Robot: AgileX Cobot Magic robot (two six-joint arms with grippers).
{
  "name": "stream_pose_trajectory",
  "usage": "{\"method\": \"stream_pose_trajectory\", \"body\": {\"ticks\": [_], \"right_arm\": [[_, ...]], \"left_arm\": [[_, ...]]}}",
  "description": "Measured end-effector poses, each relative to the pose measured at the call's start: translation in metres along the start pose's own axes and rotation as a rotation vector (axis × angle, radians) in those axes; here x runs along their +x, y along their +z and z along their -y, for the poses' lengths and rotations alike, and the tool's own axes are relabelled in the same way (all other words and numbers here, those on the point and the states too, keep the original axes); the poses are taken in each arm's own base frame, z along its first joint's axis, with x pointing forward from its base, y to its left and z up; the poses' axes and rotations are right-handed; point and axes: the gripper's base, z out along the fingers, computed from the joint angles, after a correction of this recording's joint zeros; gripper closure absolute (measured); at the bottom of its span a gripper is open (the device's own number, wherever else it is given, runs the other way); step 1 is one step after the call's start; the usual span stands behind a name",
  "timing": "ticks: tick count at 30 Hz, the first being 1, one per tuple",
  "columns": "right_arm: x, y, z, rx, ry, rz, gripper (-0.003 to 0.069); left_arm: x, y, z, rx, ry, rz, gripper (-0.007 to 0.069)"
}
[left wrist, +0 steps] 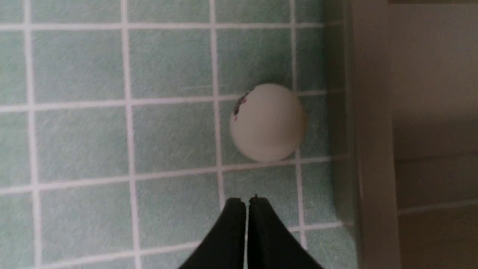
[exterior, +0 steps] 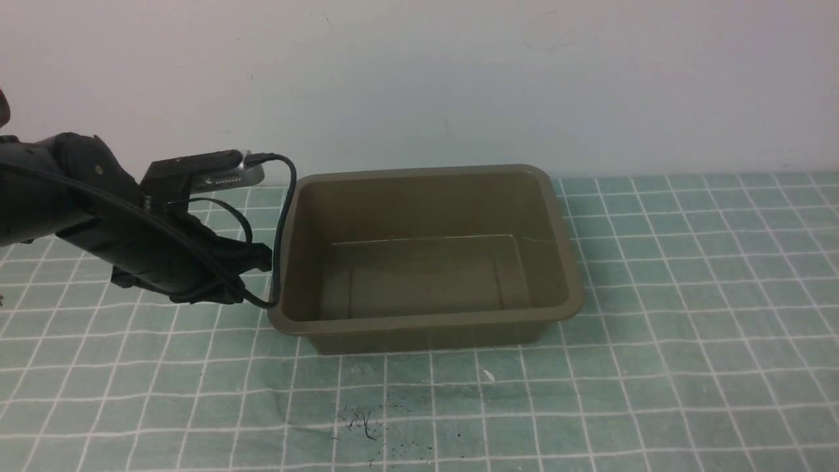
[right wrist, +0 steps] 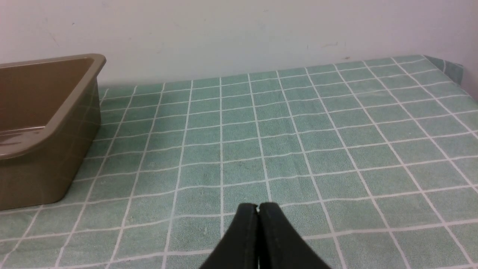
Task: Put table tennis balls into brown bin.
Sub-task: 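Reach for and grasp a ping pong ball on the table beside the basket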
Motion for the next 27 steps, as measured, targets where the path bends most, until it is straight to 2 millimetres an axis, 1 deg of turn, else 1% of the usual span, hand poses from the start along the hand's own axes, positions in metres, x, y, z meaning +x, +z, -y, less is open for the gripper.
{"method": "stream_pose_trajectory", "body": {"ticks": [2, 4, 7, 9, 11, 12, 14, 17, 19, 20, 25, 27], "right_arm": [[0.000, 0.000, 0.000, 0.000, 0.000, 0.000, 0.0669], [0.000, 0.000, 0.000, 0.000, 0.000, 0.000, 0.0669], [0.000, 0.000, 0.000, 0.000, 0.000, 0.000, 0.0669], [0.000, 0.000, 0.000, 0.000, 0.000, 0.000, 0.0669], [0.000, 0.000, 0.000, 0.000, 0.000, 0.000, 0.0669], [0.000, 0.000, 0.000, 0.000, 0.000, 0.000, 0.0669], [0.000, 0.000, 0.000, 0.000, 0.000, 0.000, 0.0669], [0.000, 0.000, 0.000, 0.000, 0.000, 0.000, 0.0669], [0.000, 0.000, 0.000, 0.000, 0.000, 0.000, 0.0669], [0.000, 0.000, 0.000, 0.000, 0.000, 0.000, 0.0669], [0.000, 0.000, 0.000, 0.000, 0.000, 0.000, 0.0669], [0.000, 0.000, 0.000, 0.000, 0.000, 0.000, 0.0669]], "left_arm": [[-0.004, 0.006, 0.001, 0.023, 0.022, 0.003, 0.0609], [-0.008, 0.012, 0.002, 0.045, 0.033, 0.005, 0.0569], [-0.014, 0.022, 0.003, 0.074, 0.047, 0.018, 0.0460], [-0.015, 0.030, 0.002, 0.083, 0.045, 0.012, 0.0362], [-0.015, 0.036, 0.001, 0.081, 0.042, 0.007, 0.0300], [-0.015, 0.037, 0.001, 0.081, 0.042, 0.006, 0.0292], [-0.016, 0.045, -0.002, 0.068, 0.039, 0.017, 0.0183], [-0.017, 0.049, -0.004, 0.058, 0.034, 0.028, 0.0127], [-0.018, 0.053, -0.005, 0.052, 0.036, 0.035, 0.0110], [-0.018, 0.053, -0.005, 0.053, 0.036, 0.035, 0.0110], [-0.014, 0.070, -0.010, 0.047, 0.036, -0.001, 0.0103], [-0.014, 0.072, -0.010, 0.049, 0.034, -0.004, 0.0115]]}}
